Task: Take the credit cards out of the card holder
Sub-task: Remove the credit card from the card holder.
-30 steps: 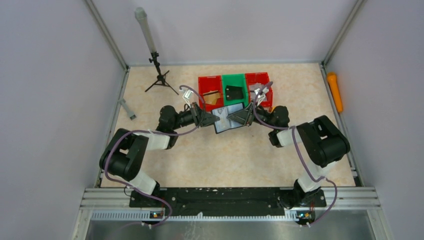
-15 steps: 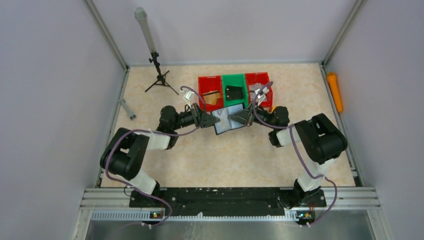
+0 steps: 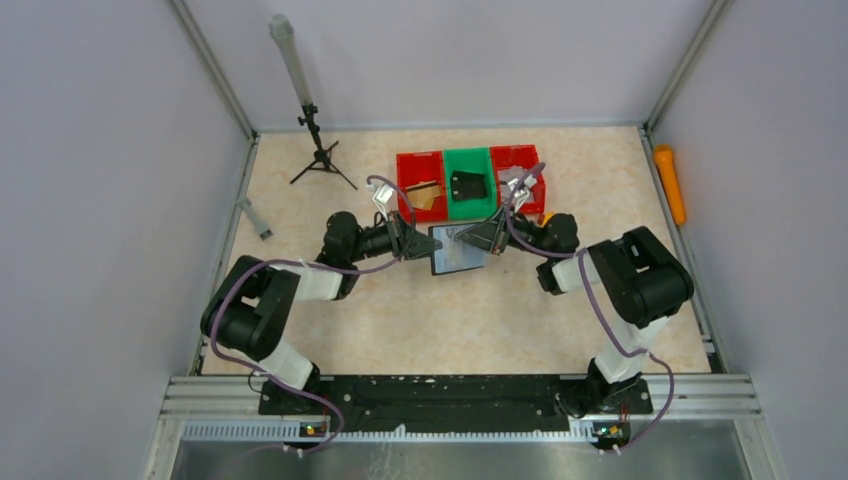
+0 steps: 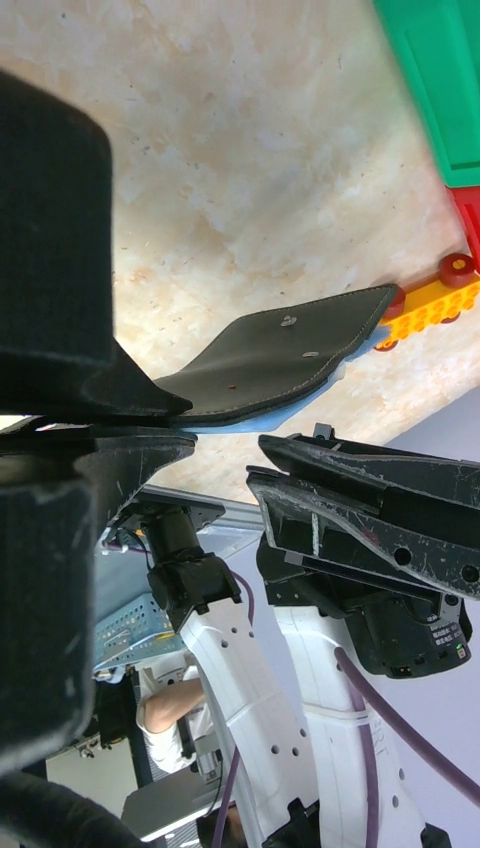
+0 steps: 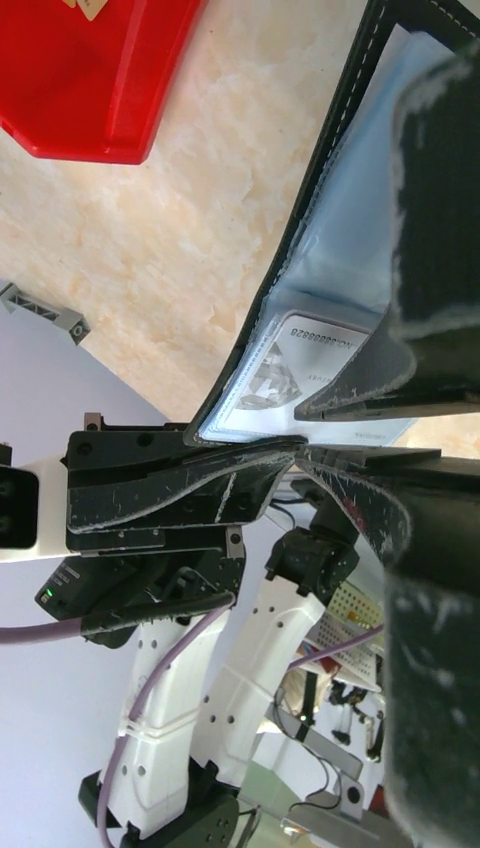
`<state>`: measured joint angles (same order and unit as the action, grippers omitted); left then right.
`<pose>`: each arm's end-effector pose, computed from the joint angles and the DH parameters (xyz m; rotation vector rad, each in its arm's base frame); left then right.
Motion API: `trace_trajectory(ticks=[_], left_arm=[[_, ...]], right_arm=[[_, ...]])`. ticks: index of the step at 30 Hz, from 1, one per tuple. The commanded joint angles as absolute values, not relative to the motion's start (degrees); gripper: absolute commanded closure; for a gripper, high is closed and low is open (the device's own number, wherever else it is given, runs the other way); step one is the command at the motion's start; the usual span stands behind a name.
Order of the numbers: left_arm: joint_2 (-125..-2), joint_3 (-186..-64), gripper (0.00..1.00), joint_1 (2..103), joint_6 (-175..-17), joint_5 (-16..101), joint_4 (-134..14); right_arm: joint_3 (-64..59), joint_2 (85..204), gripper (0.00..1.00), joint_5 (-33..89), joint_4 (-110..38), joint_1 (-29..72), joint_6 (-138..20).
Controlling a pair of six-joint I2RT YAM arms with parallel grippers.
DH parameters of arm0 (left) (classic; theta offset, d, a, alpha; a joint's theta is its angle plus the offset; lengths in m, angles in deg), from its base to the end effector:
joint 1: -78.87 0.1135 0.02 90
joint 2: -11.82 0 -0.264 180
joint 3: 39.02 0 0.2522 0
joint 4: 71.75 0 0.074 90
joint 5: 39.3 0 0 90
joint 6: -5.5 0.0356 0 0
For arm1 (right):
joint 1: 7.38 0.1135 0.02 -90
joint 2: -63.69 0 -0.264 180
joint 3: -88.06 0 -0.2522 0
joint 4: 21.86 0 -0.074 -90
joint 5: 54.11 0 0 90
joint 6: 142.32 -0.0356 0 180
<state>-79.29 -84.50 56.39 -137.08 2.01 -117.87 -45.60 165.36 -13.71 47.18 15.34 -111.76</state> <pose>0.2660 -0.1390 0.1980 0.3028 1.8135 -1.6279 0.2766 0.1452 0.1876 -0.3505 1.6335 1.7064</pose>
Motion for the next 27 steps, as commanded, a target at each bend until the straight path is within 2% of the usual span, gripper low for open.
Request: trace_trajectory(ticks=[1, 3, 6, 27], left_arm=[[-77.7, -86.2, 1.00, 56.6, -135.9, 2.6, -119.0], [-77.6, -86.0, 1.00, 56.9, -135.9, 2.9, -118.9], [-77.2, -85.5, 1.00, 57.3, -136.2, 3.2, -119.3], [-73.2, -80.7, 1.00, 59.6, -139.5, 4.0, -127.9]], right_arm=[[-45.4, 164.4, 0.77, -13.0, 46.3, 15.3, -108.8], [-45.6, 164.1, 0.71, -12.8, 46.2, 15.1, -108.6], [-45.5, 164.2, 0.67, -12.5, 45.5, 15.0, -108.3], [-44.9, 165.6, 0.63, -12.8, 45.2, 14.9, -109.1]])
